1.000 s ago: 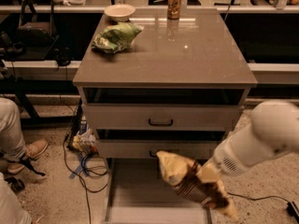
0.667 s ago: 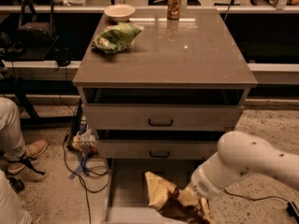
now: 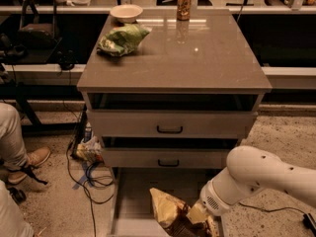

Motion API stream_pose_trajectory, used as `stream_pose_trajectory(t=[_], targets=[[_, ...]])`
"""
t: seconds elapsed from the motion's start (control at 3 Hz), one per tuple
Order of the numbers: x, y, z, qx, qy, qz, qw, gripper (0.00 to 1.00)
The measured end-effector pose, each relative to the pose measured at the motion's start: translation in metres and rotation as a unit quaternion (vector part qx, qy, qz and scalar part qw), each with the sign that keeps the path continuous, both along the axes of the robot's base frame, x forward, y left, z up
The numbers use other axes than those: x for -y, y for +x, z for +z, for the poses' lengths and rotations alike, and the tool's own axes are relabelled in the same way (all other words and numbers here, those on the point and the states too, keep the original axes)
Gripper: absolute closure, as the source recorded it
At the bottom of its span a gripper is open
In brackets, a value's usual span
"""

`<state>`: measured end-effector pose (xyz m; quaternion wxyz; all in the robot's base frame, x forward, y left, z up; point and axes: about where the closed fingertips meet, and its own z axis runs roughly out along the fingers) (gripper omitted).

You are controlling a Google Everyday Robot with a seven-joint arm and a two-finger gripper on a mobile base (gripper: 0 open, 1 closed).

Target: Place brown chip bag into bottom drawer

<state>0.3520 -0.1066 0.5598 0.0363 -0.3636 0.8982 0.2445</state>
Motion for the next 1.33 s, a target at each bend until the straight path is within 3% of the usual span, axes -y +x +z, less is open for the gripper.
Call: stream_pose_trajectory(t=[0.33,0.67,1.0,1.33], targets=[[-0.016,0.011,-0.024,0.005,0.022,-0.008,0.9997,1.00],[-0.064,0.044,-0.081,0.017,0.072,-0.027,0.9969,1.00],[-0.110,0.088,-0.132,0.042,0.124,-0.062,0.9895,1.00],[-0.141,0.120,-0.185,0.053,0.163,-0.111,0.9790,0.82]])
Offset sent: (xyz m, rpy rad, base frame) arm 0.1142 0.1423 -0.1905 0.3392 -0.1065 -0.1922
